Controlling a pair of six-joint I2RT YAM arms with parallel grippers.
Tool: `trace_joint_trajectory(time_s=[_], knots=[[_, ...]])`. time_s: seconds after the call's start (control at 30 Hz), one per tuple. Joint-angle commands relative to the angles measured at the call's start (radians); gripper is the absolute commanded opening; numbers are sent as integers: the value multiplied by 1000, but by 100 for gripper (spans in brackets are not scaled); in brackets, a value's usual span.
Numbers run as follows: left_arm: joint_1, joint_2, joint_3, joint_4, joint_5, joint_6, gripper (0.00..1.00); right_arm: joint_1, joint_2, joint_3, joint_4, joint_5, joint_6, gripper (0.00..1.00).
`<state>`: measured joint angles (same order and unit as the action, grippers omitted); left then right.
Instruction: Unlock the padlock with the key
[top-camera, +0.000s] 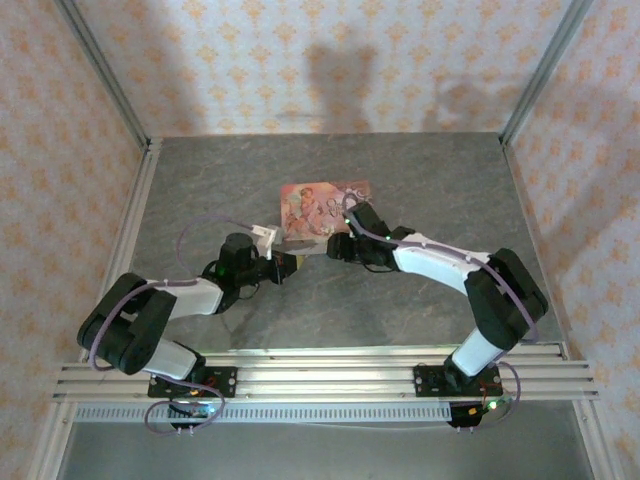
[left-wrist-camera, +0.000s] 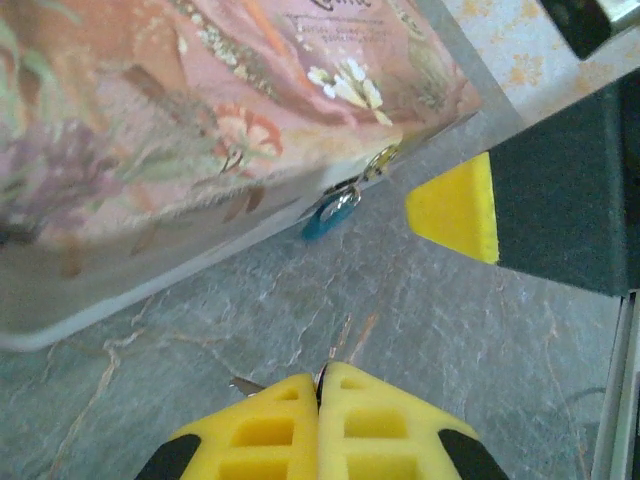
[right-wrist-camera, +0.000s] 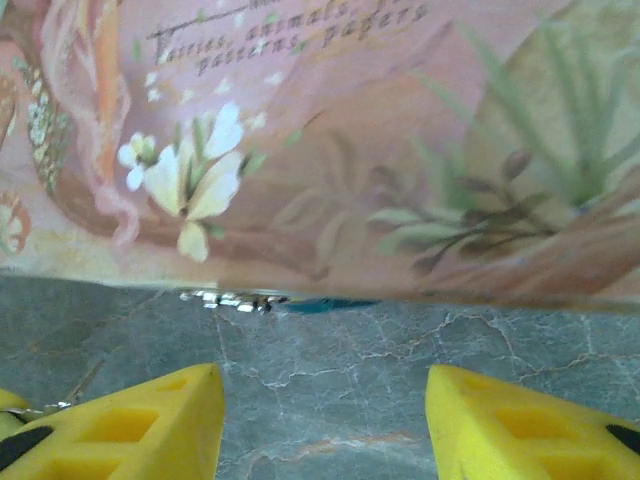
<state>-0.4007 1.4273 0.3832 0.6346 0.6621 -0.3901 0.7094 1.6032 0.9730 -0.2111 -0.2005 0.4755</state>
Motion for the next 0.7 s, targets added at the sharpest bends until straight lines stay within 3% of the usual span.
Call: trace_joint_trajectory(time_s=[0.0,0.13,0.37,0.67], knots=[[-9,-62,-26,-59,-67,28,0,69,-11,9,-15,229,-24,55],[-10,-143,-46,-134,-103,48,0,126,50,55,-42,355,-2,55],[-10,-222,-50,-228,-122,80,0,153,168,143,-69,425,42,55],[-10,-239,-76,-220,-128,77,0,153,236,189,-65,451,57,52]])
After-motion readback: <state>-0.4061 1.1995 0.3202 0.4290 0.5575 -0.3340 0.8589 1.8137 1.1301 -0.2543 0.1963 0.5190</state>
